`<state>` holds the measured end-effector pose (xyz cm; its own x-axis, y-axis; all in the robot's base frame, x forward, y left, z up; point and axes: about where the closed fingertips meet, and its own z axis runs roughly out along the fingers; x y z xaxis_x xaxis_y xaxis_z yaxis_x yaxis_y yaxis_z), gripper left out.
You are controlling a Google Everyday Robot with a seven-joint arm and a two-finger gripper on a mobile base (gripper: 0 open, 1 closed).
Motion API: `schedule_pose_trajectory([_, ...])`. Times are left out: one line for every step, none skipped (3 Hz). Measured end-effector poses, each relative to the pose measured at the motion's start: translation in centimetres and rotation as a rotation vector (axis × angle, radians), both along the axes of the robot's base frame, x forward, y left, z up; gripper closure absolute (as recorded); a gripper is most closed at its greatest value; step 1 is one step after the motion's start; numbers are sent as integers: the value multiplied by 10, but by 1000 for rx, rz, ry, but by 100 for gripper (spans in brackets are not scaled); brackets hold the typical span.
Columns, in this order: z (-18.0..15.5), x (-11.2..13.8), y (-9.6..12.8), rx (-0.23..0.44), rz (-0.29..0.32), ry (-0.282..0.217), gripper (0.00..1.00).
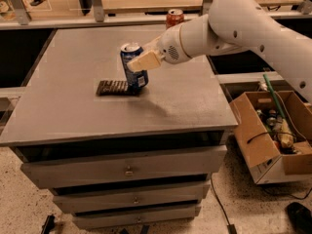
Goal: Move pepsi can near rxbar chocolate
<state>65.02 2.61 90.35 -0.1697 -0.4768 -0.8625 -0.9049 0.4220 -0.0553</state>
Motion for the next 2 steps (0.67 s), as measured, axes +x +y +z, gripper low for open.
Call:
schedule_pose_trajectory([-4,-3,-3,-7,-17,5,36])
schedule_pose_trajectory([-4,-3,-3,-7,-18,5,13])
